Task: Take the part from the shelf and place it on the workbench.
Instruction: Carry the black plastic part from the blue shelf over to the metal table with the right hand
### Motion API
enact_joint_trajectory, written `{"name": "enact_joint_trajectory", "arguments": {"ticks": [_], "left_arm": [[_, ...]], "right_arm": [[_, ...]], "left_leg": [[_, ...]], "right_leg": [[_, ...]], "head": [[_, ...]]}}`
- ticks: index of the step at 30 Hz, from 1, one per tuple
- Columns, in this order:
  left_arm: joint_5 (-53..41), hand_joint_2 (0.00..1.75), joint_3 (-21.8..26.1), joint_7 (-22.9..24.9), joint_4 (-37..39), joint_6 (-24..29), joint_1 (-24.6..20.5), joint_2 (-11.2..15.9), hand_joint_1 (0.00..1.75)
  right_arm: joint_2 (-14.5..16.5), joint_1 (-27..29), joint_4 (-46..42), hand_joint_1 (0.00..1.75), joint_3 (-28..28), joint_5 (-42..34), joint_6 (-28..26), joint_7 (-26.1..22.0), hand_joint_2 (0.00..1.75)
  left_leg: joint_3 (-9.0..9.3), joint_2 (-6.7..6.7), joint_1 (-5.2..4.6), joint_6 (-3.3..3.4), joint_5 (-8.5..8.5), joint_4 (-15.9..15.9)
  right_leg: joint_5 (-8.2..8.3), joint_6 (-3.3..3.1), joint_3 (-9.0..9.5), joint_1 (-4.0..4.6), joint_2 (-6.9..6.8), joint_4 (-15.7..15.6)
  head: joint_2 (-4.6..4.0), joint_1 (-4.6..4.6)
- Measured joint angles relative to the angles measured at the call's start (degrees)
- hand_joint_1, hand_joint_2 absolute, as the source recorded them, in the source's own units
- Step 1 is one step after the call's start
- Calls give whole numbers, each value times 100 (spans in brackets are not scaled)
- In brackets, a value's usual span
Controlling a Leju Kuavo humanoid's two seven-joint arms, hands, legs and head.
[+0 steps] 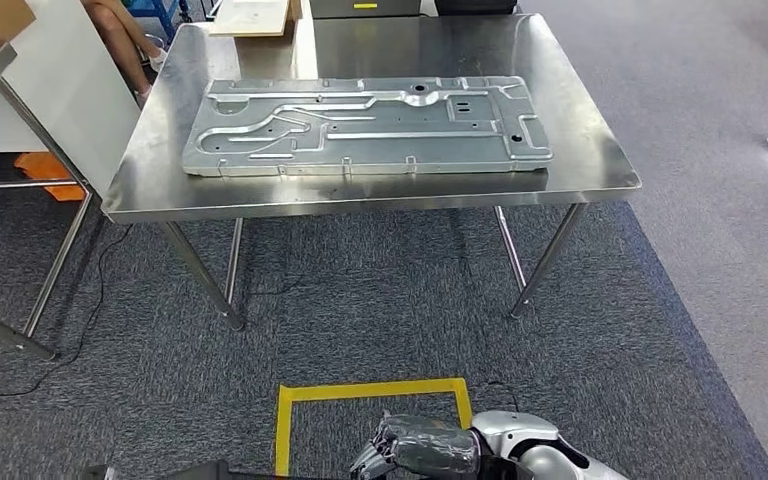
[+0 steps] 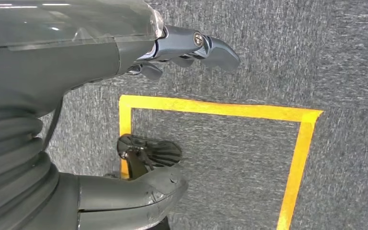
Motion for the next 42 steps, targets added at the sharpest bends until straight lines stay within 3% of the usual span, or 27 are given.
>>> {"name": "enact_joint_trajectory", "arguments": {"ticks": [2, 3, 4, 6, 7, 8, 11, 13, 15, 17, 18, 19, 21, 23, 25, 28, 30, 32, 33, 34, 35, 37, 38, 39, 42], "left_arm": [[-3, 175, 0, 1, 0, 0, 5, -2, 0], [-4, 175, 0, 1, 0, 0, 9, -4, 0], [-5, 175, 0, 1, 0, -1, 11, -8, 0], [-5, 175, 0, 1, 0, -2, 8, -19, 0], [-5, 175, 0, 0, 0, -2, 3, -23, 0], [-6, 175, 0, -2, 0, -2, -3, -26, 0], [-8, 175, 0, -3, 1, -2, -17, -34, 0], [-7, 175, 0, -4, 1, -4, -27, -42, 0], [-6, 175, 0, -7, 0, -7, -35, -45, 0], [0, 175, 0, -9, 1, -10, -19, -46, 0], [4, 175, 0, -14, 1, -14, -3, -46, 0], [10, 175, 0, -21, 1, -18, 11, -46, 0], [27, 175, 0, -43, 0, -30, 38, -40, 0], [51, 175, 0, -60, 0, -47, 57, -32, 0], [72, 175, 0, -73, 0, -62, 76, -27, 0], [101, 175, 1, -96, 0, -69, 92, -23, 0], [112, 175, 2, -108, 0, -72, 83, -24, 0], [114, 175, 2, -110, 0, -72, 87, -26, 0], [115, 175, 2, -110, 0, -72, 95, -27, 0], [116, 175, 2, -110, 0, -72, 101, -28, 0], [119, 175, 2, -111, 0, -72, 104, -30, 0], [125, 175, 3, -118, 1, -72, 103, -35, 0], [119, 175, 4, -120, 1, -72, 99, -40, 0], [105, 175, 5, -118, 2, -72, 96, -44, 0], [64, 175, 5, -96, 2, -73, 53, -57, 0]], "right_arm": [[1, 19, 0, 164, -4, 1, -10, 4, 175], [0, 25, 0, 164, -7, 1, -14, 5, 175], [0, 29, 0, 164, -11, 1, -17, 5, 175], [-1, 31, 2, 164, -20, 2, -19, 5, 175], [-1, 32, 4, 164, -22, 3, -19, 7, 175], [-1, 38, 5, 164, -25, 4, -19, 8, 175], [-2, 58, -1, 164, -32, 5, -19, 9, 175], [-2, 54, -4, 164, -37, 6, -20, 9, 175], [-1, 53, -4, 164, -40, 17, -46, 9, 175], [1, 78, -9, 164, -44, 53, -125, 3, 175], [2, 100, -20, 164, -53, 80, -179, -1, 175], [3, 120, -35, 164, -66, 106, -232, -4, 175], [3, 149, -79, 164, -98, 155, -314, -5, 175], [4, 183, -131, 164, -133, 194, -397, -10, 175], [6, 233, -211, 164, -184, 221, -504, -18, 175], [5, 285, -334, 164, -272, 263, -641, -20, 175], [5, 313, -398, 164, -335, 319, -730, -19, 175], [5, 357, -436, 164, -387, 363, -793, -16, 175], [5, 381, -450, 164, -407, 374, -808, -15, 175], [5, 401, -462, 164, -423, 380, -820, -13, 175], [5, 419, -476, 164, -442, 388, -842, -13, 175], [5, 473, -510, 164, -494, 405, -954, -36, 175], [10, 501, -530, 164, -536, 391, -1046, -75, 175], [19, 520, -557, 164, -593, 352, -1134, -125, 175], [72, 514, -647, 164, -1005, 135, -1251, -276, 175]], "left_leg": [[52, -2, -1, 7, -69, 1], [96, -4, 0, 0, -110, 2], [159, -8, 2, -12, -159, 3], [304, -14, 3, -54, -269, 1], [351, -18, 0, -82, -317, 3], [377, -19, -5, -116, -360, 4], [418, -11, -15, -205, -419, 57], [322, 2, -2, -244, -475, 322], [-35, 12, 14, -292, -674, 925], [-468, 14, 23, -333, -865, 1487], [-595, 15, 25, -341, -830, 1555], [-632, 15, 25, -339, -678, 1437], [-486, 20, 22, -309, -151, 790], [-356, 32, -13, -253, 106, 279], [-314, 32, -45, -171, 72, 126], [-96, 13, -18, -53, 49, -1], [38, 9, -9, 1, -9, -51], [118, 5, -18, 23, -88, -54], [166, 3, -25, 24, -135, -53], [228, -1, -31, 20, -188, -53], [306, -4, -38, 12, -246, -54], [457, -8, -50, -16, -365, -53], [498, -12, -54, -41, -415, -51], [512, -11, -56, -69, -455, -59], [511, -2, -63, -155, -451, 23]], "right_leg": [[-178, 34, -439, -15, -1, 505], [-111, 45, -552, -23, -2, 530], [81, 50, -570, -33, -3, 364], [634, 31, -428, -42, -5, -287], [794, 5, -366, -28, -11, -572], [896, -31, -339, -14, -15, -741], [886, -156, -297, -1, -10, -836], [837, -231, -180, -18, -11, -885], [772, -281, -74, -25, -21, -917], [687, -292, 13, -23, -20, -919], [638, -288, 70, -23, -17, -919], [585, -280, 140, -24, -15, -919], [467, -249, 295, -28, -15, -925], [378, -192, 390, -23, -12, -946], [359, -115, 448, -13, -12, -961], [318, -26, 484, -12, -22, -792], [95, 11, 194, -27, -24, -264], [-165, 38, -297, -29, -24, 370], [-188, 39, -485, -28, -24, 522], [-89, 31, -584, -26, -24, 488], [134, 8, -590, -19, -24, 273], [715, -73, -468, 19, -24, -389], [885, -118, -418, 45, -22, -642], [985, -158, -400, 66, -20, -785], [984, -251, -323, 57, -9, -914]], "head": [[0, 0], [0, 0], [0, 0], [-1, 1], [-1, 3], [-1, 6], [0, 13], [0, 13], [0, 13], [0, 13], [0, 13], [0, 13], [0, 14], [0, 14], [0, 13], [0, 14], [0, 14], [0, 13], [0, 14], [0, 14], [0, 14], [0, 13], [0, 19], [0, 23], [0, 30]]}}
